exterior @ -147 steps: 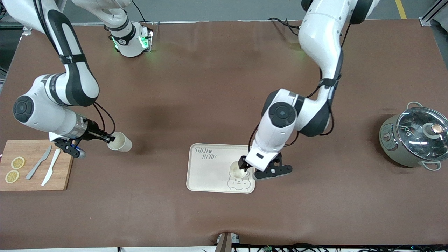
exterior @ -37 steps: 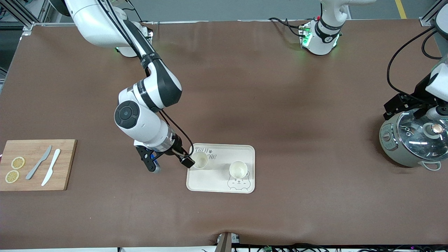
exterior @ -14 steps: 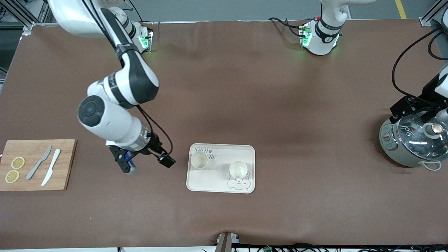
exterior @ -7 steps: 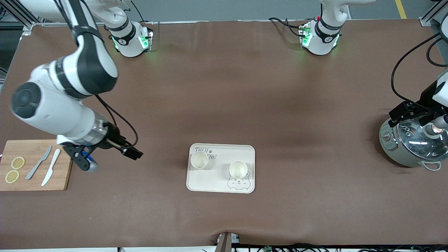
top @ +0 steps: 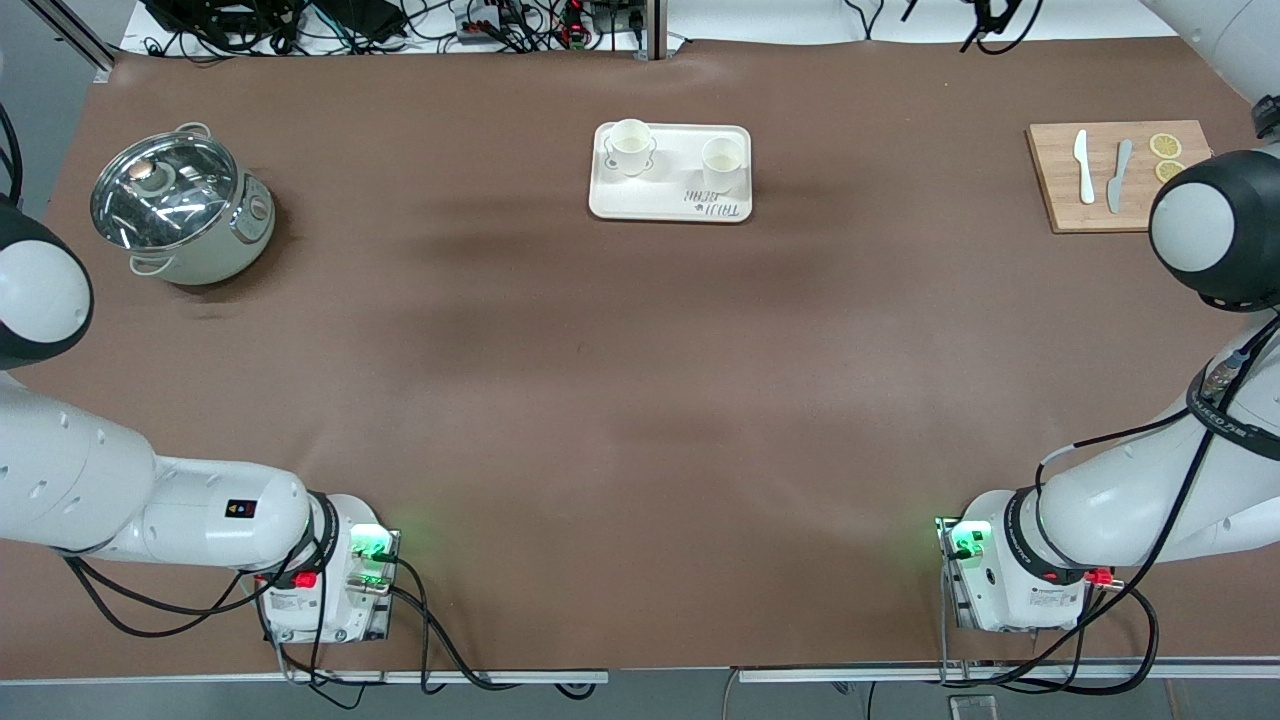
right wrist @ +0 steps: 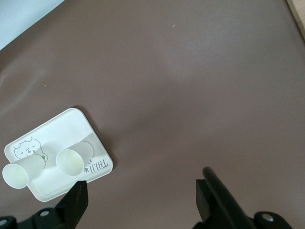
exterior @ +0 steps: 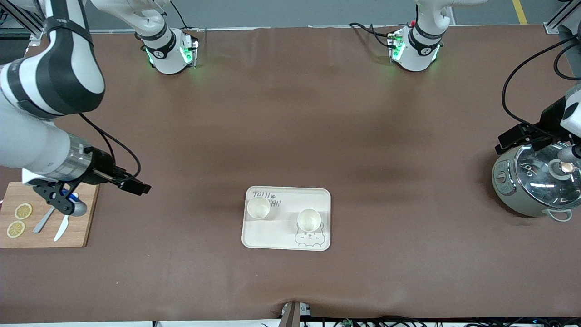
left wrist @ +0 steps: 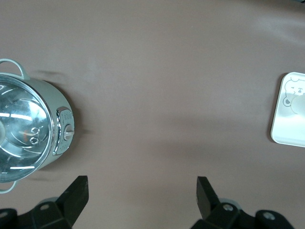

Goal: Place white IKEA cup upright on tray with both arms

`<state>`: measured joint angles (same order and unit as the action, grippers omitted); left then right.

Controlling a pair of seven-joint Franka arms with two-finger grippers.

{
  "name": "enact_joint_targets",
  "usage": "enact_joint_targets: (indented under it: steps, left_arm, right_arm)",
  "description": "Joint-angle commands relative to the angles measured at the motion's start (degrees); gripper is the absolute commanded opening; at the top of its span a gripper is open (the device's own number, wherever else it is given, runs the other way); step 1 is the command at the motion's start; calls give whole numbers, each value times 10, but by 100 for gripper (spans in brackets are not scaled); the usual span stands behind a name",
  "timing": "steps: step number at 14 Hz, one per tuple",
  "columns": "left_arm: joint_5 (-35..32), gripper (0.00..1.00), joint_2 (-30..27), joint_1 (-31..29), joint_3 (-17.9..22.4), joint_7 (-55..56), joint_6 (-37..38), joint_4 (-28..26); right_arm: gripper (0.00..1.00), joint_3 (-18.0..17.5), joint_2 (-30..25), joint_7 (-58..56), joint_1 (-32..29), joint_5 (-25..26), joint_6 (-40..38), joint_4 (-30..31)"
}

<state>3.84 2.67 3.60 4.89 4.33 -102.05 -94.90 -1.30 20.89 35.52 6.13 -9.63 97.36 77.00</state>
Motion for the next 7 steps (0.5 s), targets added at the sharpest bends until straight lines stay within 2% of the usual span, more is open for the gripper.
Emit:
enact_joint_targets:
  steps: [1,4,7]
  left_arm:
    - [6,100,5,-3,0,3,14,13]
    - [6,100,5,-3,0,3,14,13]
    - [6,100,5,-3,0,3,14,13]
  right_arm:
    - [100,-9,-23,-77,-30,8,-21,11]
    - [100,-9,-37,-129,-45,20,-36,14]
    - [100,-9,-57,-176,-45,76,-42,25]
